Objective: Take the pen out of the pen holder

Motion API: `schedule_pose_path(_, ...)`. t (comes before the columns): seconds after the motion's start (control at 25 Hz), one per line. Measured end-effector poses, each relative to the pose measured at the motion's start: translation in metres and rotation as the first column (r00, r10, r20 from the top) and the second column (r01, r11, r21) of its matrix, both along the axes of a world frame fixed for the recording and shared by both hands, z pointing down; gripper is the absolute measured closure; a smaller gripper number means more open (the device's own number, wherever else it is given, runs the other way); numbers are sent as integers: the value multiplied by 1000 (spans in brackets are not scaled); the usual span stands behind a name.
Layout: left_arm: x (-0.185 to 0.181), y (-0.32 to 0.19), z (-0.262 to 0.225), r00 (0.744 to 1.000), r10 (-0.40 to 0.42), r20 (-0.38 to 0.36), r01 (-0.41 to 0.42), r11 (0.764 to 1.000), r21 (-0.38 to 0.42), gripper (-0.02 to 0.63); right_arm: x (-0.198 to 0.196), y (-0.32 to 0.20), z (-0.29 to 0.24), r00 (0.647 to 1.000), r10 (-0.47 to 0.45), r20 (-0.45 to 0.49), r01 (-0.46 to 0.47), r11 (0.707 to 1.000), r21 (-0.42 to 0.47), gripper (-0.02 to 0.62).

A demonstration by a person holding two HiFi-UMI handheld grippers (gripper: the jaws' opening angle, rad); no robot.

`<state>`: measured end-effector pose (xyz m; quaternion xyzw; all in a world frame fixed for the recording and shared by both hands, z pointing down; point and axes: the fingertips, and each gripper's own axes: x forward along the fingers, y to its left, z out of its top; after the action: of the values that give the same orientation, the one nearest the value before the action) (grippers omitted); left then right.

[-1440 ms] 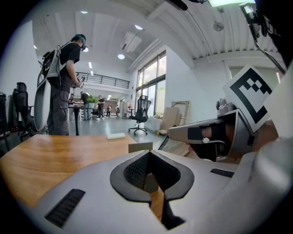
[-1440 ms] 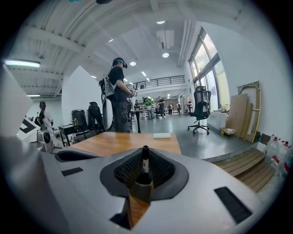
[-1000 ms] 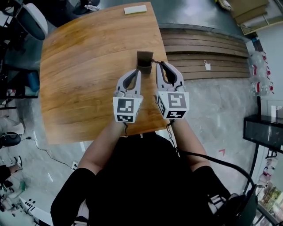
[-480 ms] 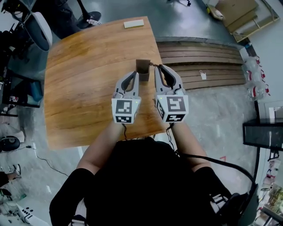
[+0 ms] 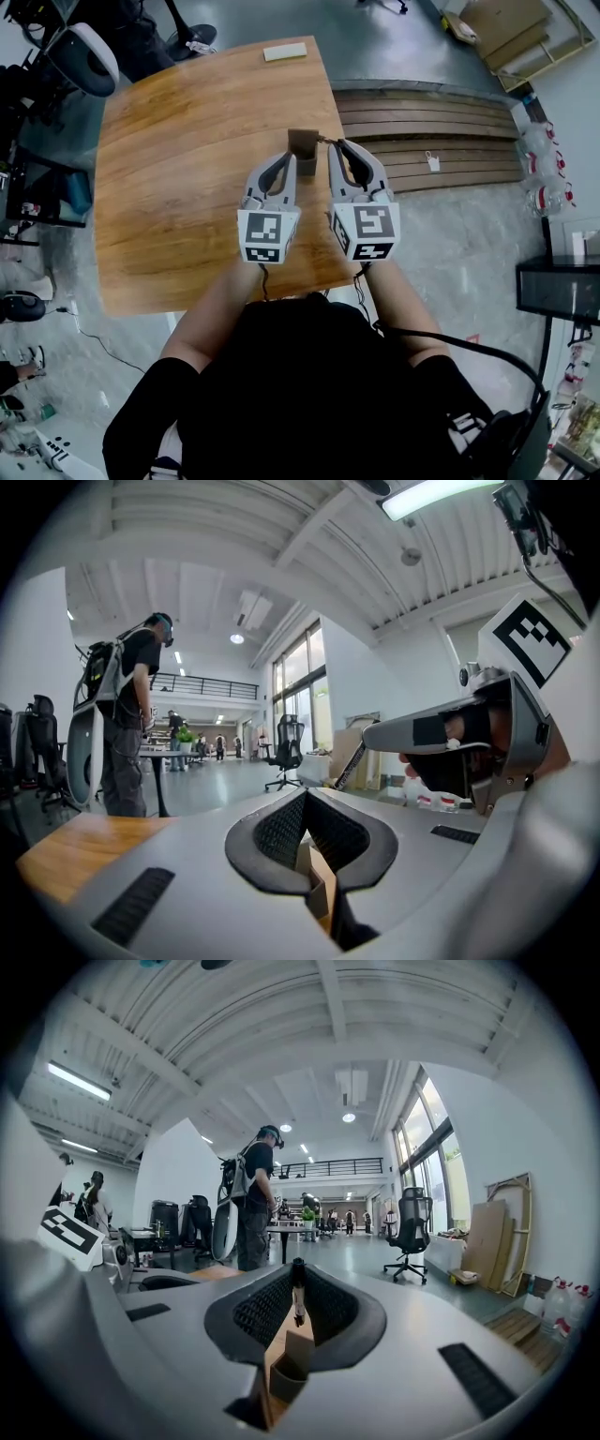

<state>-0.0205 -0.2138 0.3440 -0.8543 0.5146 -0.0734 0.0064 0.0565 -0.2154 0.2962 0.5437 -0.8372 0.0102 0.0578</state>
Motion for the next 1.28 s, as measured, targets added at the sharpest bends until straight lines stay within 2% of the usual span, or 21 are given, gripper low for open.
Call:
schedule_pose_path(0.4,2,-29,45,1000,-19,4,20,996,-85,606,-1,-40,67,1000,-23,-15,21,993,-118,566)
schedule_pose_path(0.84,0,-70,110,999,-43,8,44,982,-186,606,-11,-94,175,999,-39,-25,31,963,-270,566)
schedule_pose_path(1.28,-8,-84,158,997,-77,14,78,966,-246,606,-20,-101,245,998,-56,-38,39,933,-359,566)
